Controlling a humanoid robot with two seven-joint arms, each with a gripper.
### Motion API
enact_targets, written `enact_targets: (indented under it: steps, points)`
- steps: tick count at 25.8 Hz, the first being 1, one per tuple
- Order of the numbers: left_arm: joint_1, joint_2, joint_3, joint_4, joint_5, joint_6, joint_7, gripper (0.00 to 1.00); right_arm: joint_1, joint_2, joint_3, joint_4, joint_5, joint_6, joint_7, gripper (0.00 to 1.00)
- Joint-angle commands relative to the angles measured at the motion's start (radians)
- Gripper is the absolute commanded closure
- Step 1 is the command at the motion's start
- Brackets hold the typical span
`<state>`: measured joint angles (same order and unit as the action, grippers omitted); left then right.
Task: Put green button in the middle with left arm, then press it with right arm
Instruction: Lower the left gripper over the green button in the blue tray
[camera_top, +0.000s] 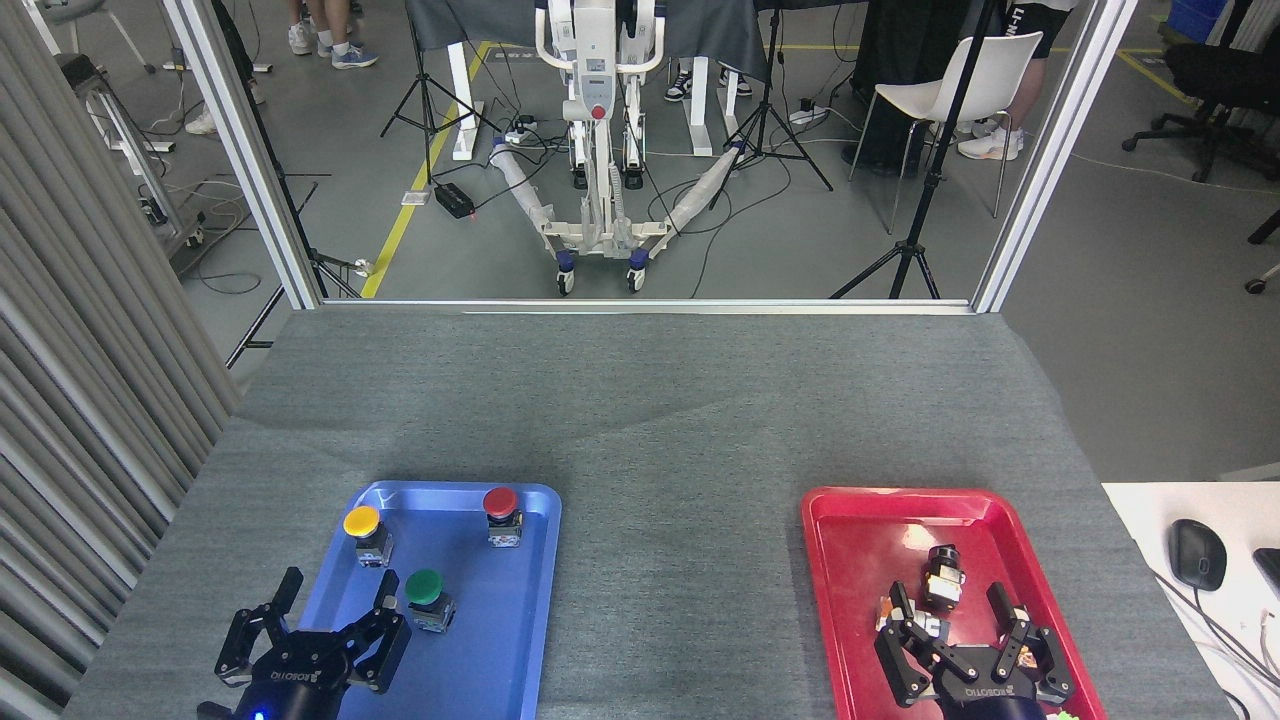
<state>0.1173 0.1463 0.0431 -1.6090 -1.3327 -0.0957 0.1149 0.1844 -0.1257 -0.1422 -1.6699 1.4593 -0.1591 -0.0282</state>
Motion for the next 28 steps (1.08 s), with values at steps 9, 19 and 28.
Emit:
enact_targets:
  steps: [9,19,28]
  points:
    - [-0.004,0.015,-0.011,-0.02,0.006,0.025,-0.001,0.0,-0.002,-0.008,-0.011,-0.001,-0.002,0.006,0.005,0.0]
    - [0.004,0.05,-0.049,-0.017,0.007,0.008,0.012,0.0,-0.008,-0.008,-0.005,-0.001,-0.04,0.001,0.005,0.0]
    - [0.004,0.045,-0.043,-0.017,0.007,-0.025,0.011,0.0,-0.014,-0.006,0.004,-0.001,-0.036,0.026,0.004,0.0]
